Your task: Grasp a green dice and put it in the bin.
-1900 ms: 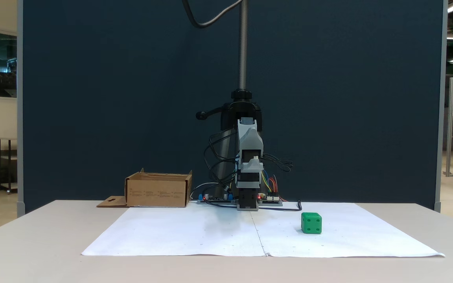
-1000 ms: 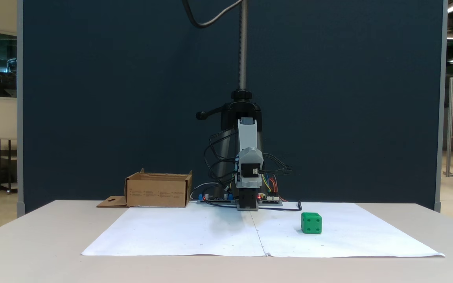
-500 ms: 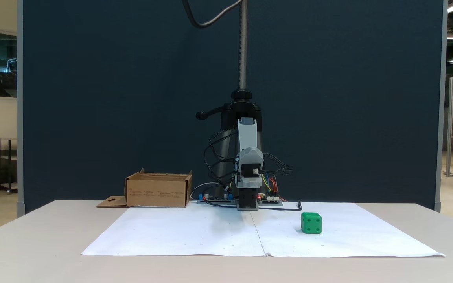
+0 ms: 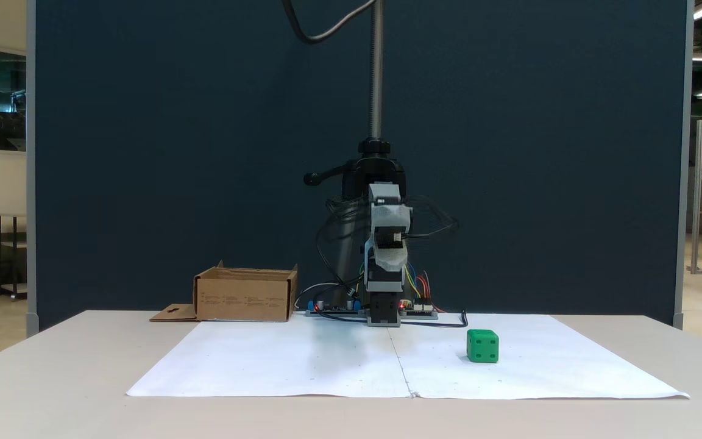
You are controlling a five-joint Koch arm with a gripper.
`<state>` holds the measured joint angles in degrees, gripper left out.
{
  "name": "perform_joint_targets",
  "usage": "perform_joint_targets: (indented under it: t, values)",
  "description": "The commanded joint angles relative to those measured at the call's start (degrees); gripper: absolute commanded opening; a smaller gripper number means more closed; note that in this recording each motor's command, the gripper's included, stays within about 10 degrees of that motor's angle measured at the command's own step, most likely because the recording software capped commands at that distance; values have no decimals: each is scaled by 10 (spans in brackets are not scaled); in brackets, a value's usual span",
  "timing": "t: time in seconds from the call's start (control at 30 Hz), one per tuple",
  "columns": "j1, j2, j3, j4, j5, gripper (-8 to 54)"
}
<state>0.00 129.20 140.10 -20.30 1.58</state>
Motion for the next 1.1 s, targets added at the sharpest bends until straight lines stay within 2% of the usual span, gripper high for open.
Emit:
perform_joint_targets:
  t: [0.0,0.13,0.33,0.47,0.63,1.07]
  values:
    - [-3,31,-57,89,8,403]
    - [-15,-46,-166,256,42,404]
    - [-20,-164,-418,464,133,408]
    - [-83,-201,-544,591,202,409]
    - [-188,-215,-569,735,271,410]
    - [-247,-332,-583,1033,278,442]
